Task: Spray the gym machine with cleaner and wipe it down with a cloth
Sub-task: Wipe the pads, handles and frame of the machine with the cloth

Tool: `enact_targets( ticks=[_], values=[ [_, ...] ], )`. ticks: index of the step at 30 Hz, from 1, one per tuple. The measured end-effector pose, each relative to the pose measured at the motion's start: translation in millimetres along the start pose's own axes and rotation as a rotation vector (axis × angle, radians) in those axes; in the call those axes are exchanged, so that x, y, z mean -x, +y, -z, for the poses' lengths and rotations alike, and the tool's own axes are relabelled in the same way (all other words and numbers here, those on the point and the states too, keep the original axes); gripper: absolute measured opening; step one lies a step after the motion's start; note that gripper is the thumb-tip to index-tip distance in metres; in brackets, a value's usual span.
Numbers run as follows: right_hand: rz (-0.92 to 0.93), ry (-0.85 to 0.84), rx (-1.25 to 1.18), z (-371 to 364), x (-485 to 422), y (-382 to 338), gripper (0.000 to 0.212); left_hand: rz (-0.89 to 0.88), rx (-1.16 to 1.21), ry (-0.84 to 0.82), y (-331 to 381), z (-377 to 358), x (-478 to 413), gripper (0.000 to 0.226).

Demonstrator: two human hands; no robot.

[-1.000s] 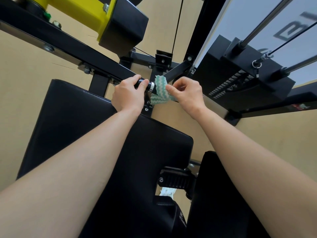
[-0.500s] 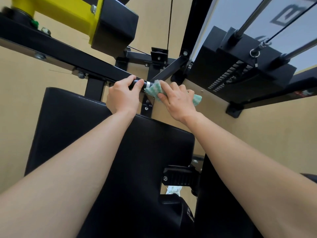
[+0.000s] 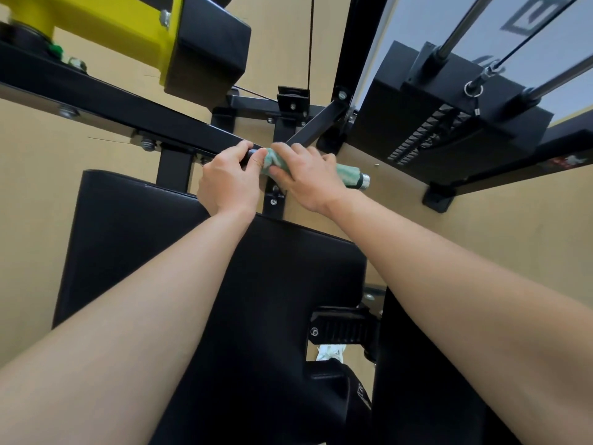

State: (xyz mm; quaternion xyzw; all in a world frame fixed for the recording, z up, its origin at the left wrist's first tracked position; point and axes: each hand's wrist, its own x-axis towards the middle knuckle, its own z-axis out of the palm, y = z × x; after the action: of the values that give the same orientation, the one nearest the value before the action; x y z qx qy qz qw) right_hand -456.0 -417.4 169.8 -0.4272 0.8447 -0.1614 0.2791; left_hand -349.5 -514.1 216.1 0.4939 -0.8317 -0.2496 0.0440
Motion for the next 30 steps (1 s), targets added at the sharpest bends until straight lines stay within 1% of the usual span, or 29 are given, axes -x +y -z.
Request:
enact_targets(
  ticks=[2,4,8,11,16,19,22,24,26,28,30],
  values=[
    [0.043,0.004,0.031,1.1,0.8,4.2,0.048,0.004,0.006,-0.008,-1.1,0.1,-1.3,0.031],
    [0.033,-0.012,0.036,4.5,8.9,23.8,0.047,0.013,0.018,-0.021,-2.6,0.4,-3.4,0.031],
    [-0.088,-0.037,0.057,8.3,26.6,59.7,0.034,0.002,0.020,-0.035,-2.6,1.7,-4.7,0.031],
    [-0.207,-0.068,0.008,11.5,34.8,76.1,0.029,0.002,0.029,-0.034,-2.3,1.2,-3.3,0.032],
    [-0.275,-0.142,-0.228,23.0,33.7,78.3,0.035,0.026,0.027,-0.023,-0.3,1.6,0.2,0.031],
    [-0.290,-0.139,-0.224,31.7,31.3,71.8,0.051,0.035,0.019,-0.028,0.4,2.3,0.7,0.031],
    [-0.274,-0.022,-0.222,32.5,32.9,55.8,0.052,0.036,0.024,-0.025,-0.6,0.0,0.3,0.031],
    [-0.182,-0.022,-0.236,26.7,32.0,33.8,0.051,0.042,0.028,-0.015,-1.3,-1.2,-0.2,0.031],
    [-0.063,-0.031,-0.149,13.9,28.0,12.0,0.057,0.034,0.025,-0.007,-2.4,-2.4,-0.9,0.031],
    [-0.025,-0.013,-0.130,4.1,25.2,-0.7,0.061,0.013,0.012,0.000,-3.9,-3.3,-2.0,0.032],
    [-0.027,0.003,-0.180,1.5,22.1,2.8,0.054,0.003,0.007,0.004,-5.0,-3.9,-2.5,0.033]
  ],
)
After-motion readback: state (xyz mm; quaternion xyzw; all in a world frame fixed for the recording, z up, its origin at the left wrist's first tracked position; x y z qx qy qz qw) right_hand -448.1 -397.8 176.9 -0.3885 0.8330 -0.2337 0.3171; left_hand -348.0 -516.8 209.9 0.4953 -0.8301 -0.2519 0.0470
